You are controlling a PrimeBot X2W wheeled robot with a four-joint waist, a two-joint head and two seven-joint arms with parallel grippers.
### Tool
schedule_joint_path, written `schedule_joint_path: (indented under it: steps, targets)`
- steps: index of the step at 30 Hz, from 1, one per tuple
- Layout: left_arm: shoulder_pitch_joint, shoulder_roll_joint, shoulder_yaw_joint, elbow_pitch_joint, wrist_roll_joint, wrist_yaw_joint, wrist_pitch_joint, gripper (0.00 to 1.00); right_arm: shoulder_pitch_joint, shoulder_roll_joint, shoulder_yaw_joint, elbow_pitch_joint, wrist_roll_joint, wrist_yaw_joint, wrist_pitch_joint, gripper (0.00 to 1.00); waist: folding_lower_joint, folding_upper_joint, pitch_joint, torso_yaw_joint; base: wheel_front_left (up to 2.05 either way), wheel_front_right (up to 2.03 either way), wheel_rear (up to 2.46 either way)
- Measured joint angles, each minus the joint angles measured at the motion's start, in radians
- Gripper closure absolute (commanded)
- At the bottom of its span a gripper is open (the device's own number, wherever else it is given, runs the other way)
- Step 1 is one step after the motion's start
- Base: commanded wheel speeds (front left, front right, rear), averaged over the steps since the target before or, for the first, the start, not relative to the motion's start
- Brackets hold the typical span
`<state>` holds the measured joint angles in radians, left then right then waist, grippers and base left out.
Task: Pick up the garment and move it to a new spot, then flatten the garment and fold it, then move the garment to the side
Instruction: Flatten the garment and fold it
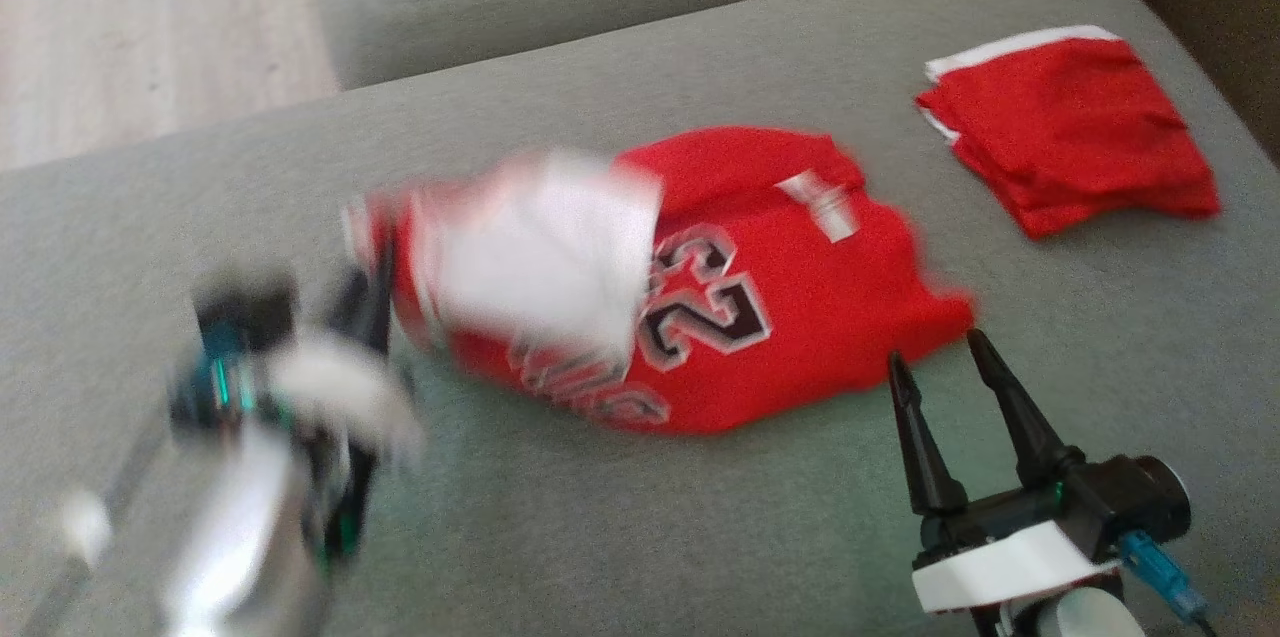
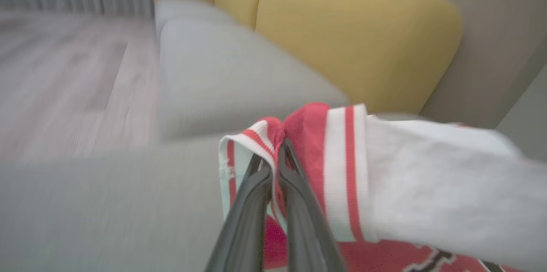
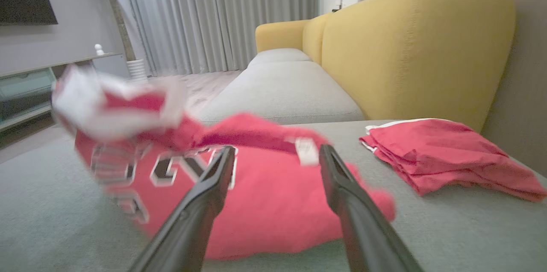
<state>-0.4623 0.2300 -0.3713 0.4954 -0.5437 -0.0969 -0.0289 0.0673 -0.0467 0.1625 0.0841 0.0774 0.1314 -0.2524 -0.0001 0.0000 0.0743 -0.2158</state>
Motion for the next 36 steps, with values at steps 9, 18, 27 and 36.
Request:
schedule_joint_path:
  steps: [9,18,27,36]
  targets:
    - [0.195,-0.027,-0.005,0.059,0.047,0.059,-0.209,0.00,-0.003,-0.001,0.004,0.003,-0.016,0.000,0.000,0.00,0.0001,0.0000,0.022,0.074,0.00,0.00,0.00]
    - [0.346,-0.051,-0.011,-0.162,0.299,0.193,-0.222,0.00,-0.001,-0.003,0.017,0.013,-0.016,0.000,0.000,0.00,0.0001,0.0000,0.006,0.101,0.00,0.00,0.00]
    - [0.249,-0.032,-0.226,-0.121,0.548,0.137,-0.195,0.00,0.000,-0.003,0.035,0.015,-0.016,0.000,0.000,0.00,0.0001,0.0000,0.023,0.100,0.00,0.00,0.00]
    - [0.058,-0.101,-0.309,0.037,0.596,0.069,-0.067,0.00,-0.028,-0.003,0.047,0.019,-0.016,0.000,0.000,0.00,0.0001,0.0000,0.072,0.066,0.00,0.00,0.00]
